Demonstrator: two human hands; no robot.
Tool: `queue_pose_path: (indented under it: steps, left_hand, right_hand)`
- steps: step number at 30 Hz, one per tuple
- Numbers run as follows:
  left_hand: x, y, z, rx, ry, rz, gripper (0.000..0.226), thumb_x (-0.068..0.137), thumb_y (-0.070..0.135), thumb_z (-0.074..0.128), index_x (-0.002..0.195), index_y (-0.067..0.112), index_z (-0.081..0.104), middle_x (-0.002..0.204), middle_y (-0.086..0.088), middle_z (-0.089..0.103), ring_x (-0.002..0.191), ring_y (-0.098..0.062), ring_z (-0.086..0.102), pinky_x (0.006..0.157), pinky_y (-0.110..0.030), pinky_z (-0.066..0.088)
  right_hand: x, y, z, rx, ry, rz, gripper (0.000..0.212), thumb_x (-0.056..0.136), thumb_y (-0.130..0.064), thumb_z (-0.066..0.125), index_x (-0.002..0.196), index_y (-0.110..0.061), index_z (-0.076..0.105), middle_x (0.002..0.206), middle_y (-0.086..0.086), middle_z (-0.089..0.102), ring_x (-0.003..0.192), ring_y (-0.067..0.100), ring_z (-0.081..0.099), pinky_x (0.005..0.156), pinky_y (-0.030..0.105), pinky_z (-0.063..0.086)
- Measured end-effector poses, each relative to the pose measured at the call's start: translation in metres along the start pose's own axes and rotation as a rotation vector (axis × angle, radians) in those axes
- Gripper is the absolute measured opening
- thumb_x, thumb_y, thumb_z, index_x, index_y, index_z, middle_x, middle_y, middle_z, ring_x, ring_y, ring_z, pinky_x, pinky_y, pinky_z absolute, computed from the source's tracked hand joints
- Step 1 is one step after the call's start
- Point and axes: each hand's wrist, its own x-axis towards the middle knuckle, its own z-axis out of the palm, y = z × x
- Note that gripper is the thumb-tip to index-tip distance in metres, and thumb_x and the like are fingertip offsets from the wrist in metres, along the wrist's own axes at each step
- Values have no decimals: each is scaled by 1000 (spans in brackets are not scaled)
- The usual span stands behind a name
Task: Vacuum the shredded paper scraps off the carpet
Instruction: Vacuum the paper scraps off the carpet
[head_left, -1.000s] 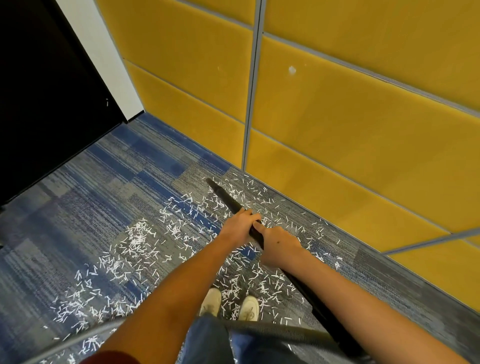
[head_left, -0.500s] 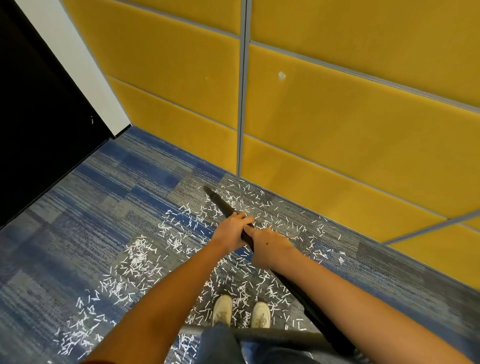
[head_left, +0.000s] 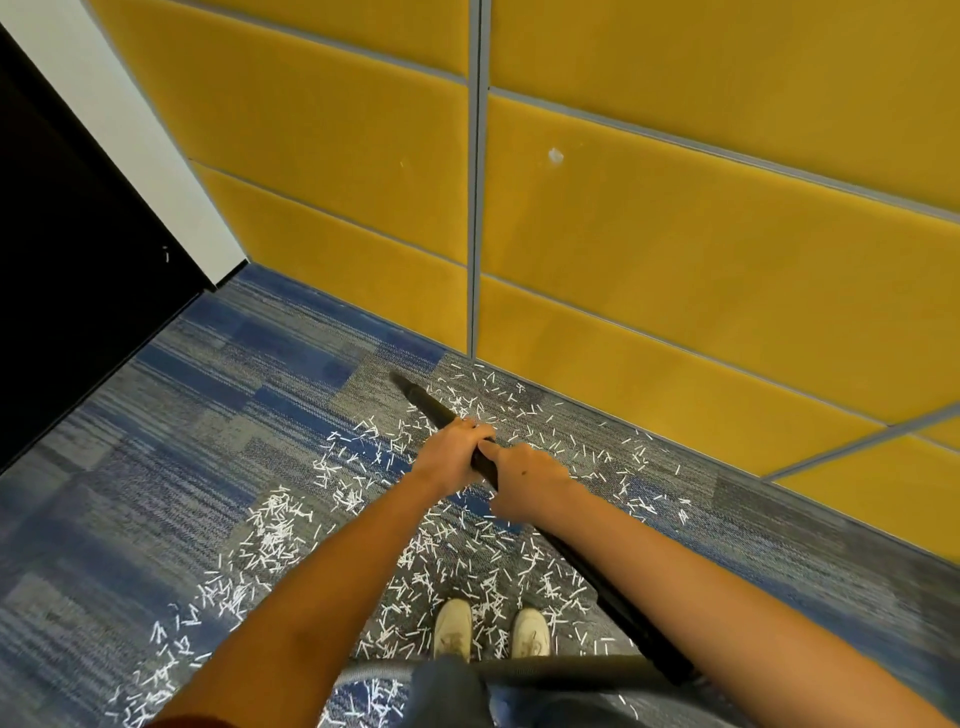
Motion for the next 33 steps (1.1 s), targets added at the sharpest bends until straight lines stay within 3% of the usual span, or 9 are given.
queue_pose_path:
  steps: [5, 10, 15, 20, 24, 33]
  left_hand:
    - [8, 8, 8, -18, -16, 43, 24, 79, 9, 64, 102, 12, 59, 106, -6, 60, 100, -24, 55, 84, -43, 50]
    - [14, 21, 12, 4, -36, 97, 19, 81, 10, 63, 99, 12, 58, 105, -6, 59, 101, -22, 53, 82, -39, 50]
    - [21, 32, 18, -28, -45, 155, 19, 77, 4, 63, 94, 12, 59, 97, -7, 61, 94, -24, 54, 80, -43, 49]
    - [31, 49, 23, -30, -69, 212, 20, 77, 2, 64, 94, 10, 59, 99, -7, 60, 95, -24, 53, 79, -43, 49]
    - [39, 62, 28, -50, -87, 267, 21, 76, 2, 65, 94, 11, 58, 96, -6, 59, 93, -24, 53, 78, -45, 49]
    - [41, 77, 39, -24, -128, 308, 18, 77, 5, 64, 93, 10, 59, 96, -7, 60, 95, -25, 53, 79, -45, 49]
  right_hand:
    - [-5, 10, 1, 15, -12, 54, 67, 91, -17, 57, 148, -23, 22, 117, 10, 52, 101, 27, 59, 77, 34, 49]
    - [-11, 19, 3, 42, -4, 91, 68, 88, -11, 56, 147, -23, 24, 99, 6, 45, 90, 25, 56, 71, 31, 48]
    - [-15, 32, 6, 65, 31, 135, 65, 90, -18, 57, 147, -23, 25, 113, 9, 54, 98, 26, 59, 74, 32, 50]
    - [-20, 45, 9, 82, 43, 189, 60, 89, -9, 52, 143, -20, 29, 101, 7, 50, 88, 24, 55, 74, 30, 51]
    - [-23, 57, 11, 120, 54, 238, 63, 88, -8, 53, 145, -21, 28, 110, 9, 54, 97, 26, 60, 79, 32, 54]
    - [-34, 72, 19, 169, 68, 288, 67, 88, -7, 53, 147, -23, 26, 108, 7, 54, 93, 23, 61, 77, 30, 55]
